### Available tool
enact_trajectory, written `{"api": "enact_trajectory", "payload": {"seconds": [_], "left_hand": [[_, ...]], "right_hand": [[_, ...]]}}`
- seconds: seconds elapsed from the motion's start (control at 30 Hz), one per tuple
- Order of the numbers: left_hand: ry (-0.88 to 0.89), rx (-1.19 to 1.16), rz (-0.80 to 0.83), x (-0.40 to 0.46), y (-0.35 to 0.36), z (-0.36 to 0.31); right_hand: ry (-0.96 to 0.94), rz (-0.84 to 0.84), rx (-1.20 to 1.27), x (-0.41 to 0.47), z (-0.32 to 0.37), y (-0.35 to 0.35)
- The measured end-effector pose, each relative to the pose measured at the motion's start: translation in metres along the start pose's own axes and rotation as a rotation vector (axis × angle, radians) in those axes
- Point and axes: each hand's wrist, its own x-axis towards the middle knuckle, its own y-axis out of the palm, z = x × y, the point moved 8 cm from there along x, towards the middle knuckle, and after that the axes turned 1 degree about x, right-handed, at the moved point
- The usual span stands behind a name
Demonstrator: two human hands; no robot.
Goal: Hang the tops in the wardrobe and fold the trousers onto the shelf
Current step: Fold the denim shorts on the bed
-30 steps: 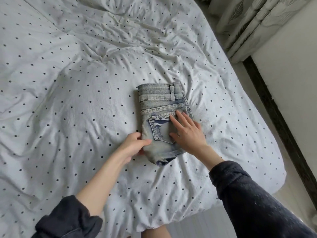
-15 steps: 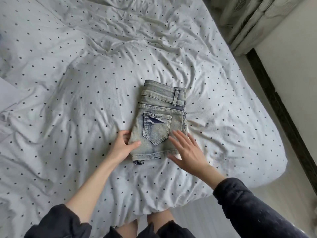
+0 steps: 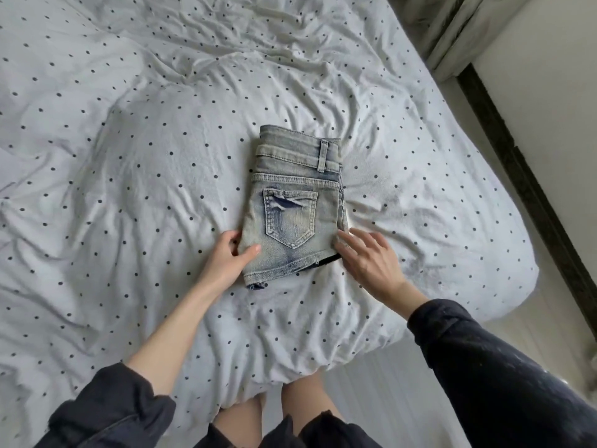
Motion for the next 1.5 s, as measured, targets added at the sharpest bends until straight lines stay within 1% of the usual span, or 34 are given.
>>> {"api": "enact_trajectory", "payload": {"seconds": [0.1,0.2,0.27,0.33,0.37,0.43,0.5,0.53,0.67,0.73,0.8,0.87,0.93,1.03,1.1,1.13,1.2,1.23,1.27,1.37,1.4,1.47,1.5], "left_hand": [[-0.009,0.066,-0.004,0.006,0.003,0.002],[-0.04,0.118,-0.041,0.01,0.008,0.005],[0.007,0.185,-0.107,0.007,0.009,0.0],[0.127,0.235,-0.182,-0.002,0.008,-0.009],[0.191,0.249,-0.198,-0.007,0.007,-0.011],[0.283,0.236,-0.191,-0.016,0.007,-0.01],[0.338,0.186,-0.178,-0.02,0.005,-0.007],[0.37,0.185,-0.168,-0.023,0.005,-0.006],[0.571,0.397,-0.117,-0.029,0.005,-0.013],[0.714,0.607,-0.122,-0.031,0.001,-0.02],[0.865,0.88,-0.127,-0.03,0.002,-0.025],[0.974,1.069,-0.113,-0.026,0.004,-0.033],[1.057,1.143,-0.091,-0.017,0.006,-0.044],[1.231,1.161,-0.022,-0.008,0.014,-0.061],[1.32,1.155,0.022,-0.006,0.019,-0.071],[1.333,1.135,0.032,-0.007,0.019,-0.078],[1.297,1.036,-0.008,-0.006,0.015,-0.089],[1.22,0.967,-0.029,-0.003,0.011,-0.094],[1.103,0.885,-0.055,0.002,0.006,-0.095],[0.641,0.625,-0.112,0.03,-0.011,-0.096],[0.517,0.544,-0.146,0.037,-0.015,-0.096],[0.4,0.418,-0.237,0.047,-0.022,-0.107],[0.373,0.359,-0.293,0.051,-0.026,-0.112]], "right_hand": [[0.158,-0.101,0.177,-0.004,-0.008,-0.026],[0.151,-0.115,0.189,-0.015,-0.012,-0.03],[0.178,-0.113,0.187,-0.023,-0.021,-0.024],[0.25,-0.09,0.213,-0.026,-0.029,-0.015],[0.329,-0.071,0.248,-0.026,-0.032,-0.009],[0.574,-0.017,0.467,-0.025,-0.037,0.006],[0.816,0.092,0.712,-0.02,-0.037,0.025],[0.874,0.132,0.773,-0.015,-0.034,0.031],[0.997,0.157,0.889,-0.002,-0.036,0.042],[1.066,0.166,0.924,-0.003,-0.041,0.045],[1.125,0.13,0.981,-0.006,-0.045,0.044],[1.143,0.121,1.005,-0.007,-0.048,0.039],[1.126,0.148,0.985,-0.008,-0.049,0.038],[1.118,0.19,0.993,-0.005,-0.05,0.037],[1.158,0.213,1.081,-0.005,-0.051,0.038],[1.184,0.222,1.148,-0.005,-0.051,0.037],[1.244,0.225,1.268,-0.007,-0.053,0.033],[1.271,0.213,1.323,-0.006,-0.056,0.028],[1.296,0.198,1.387,-0.006,-0.058,0.024],[1.366,0.142,1.635,0.008,-0.068,0.013],[1.382,0.149,1.709,0.013,-0.068,0.011],[1.384,0.15,1.807,0.03,-0.071,0.005],[1.38,0.124,1.834,0.04,-0.073,0.001]]}}
